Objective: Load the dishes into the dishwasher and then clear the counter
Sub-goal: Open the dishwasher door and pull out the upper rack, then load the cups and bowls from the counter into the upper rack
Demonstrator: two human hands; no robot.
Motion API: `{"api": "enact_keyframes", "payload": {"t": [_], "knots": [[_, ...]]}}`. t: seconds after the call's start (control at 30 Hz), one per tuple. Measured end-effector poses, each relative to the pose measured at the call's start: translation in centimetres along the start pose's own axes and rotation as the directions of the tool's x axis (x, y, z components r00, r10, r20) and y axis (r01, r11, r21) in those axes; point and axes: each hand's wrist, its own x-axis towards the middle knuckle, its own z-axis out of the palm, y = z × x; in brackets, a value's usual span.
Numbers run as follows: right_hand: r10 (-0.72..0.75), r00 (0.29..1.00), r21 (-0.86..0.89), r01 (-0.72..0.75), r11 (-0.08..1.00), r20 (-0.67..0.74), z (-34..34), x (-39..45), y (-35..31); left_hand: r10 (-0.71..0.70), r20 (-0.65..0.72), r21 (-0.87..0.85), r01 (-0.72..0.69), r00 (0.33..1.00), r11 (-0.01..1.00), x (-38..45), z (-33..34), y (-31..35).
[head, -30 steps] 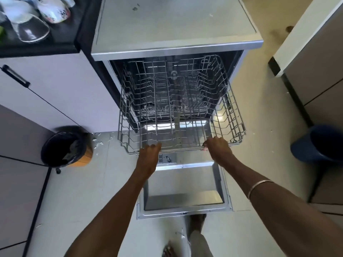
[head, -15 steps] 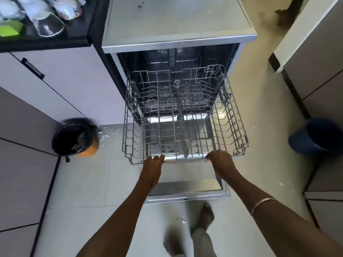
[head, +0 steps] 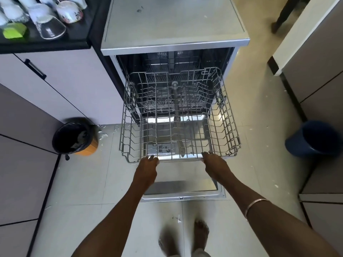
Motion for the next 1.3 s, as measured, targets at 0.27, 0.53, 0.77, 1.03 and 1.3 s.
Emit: {"api": "enact_keyframes", "payload": {"t": [0.27,0.53,0.77,1.03,1.3], "knots": [[-0.071,0.997,-0.070,0.072,0.995,0.017,-5.8,-0.5,-1.9,-0.026,0.022,0.086,0.024,0.999,0.996,-0.6,-6.2,3.1],[-0.121,0.992,-0.148,0.124,0.981,0.032,-14.1,-0.9,-5.5,-0.060,-0.063,-0.021,0.059,0.996,0.998,-0.9,-15.0,6.9],[-0.118,0.992,-0.073,0.115,0.991,-0.041,-22.9,1.5,-10.1,-0.106,-0.154,-0.021,0.104,0.982,0.994,0.1,-23.8,8.8],[-0.169,0.983,-0.052,0.165,0.985,-0.077,-28.1,3.4,-15.8,-0.132,-0.260,-0.033,0.127,0.957,0.991,0.5,-31.7,6.3],[-0.224,0.970,-0.039,0.222,0.974,-0.096,-26.8,5.7,-25.7,-0.236,-0.310,-0.097,0.216,0.921,0.972,-1.6,-36.0,-2.7]]}}
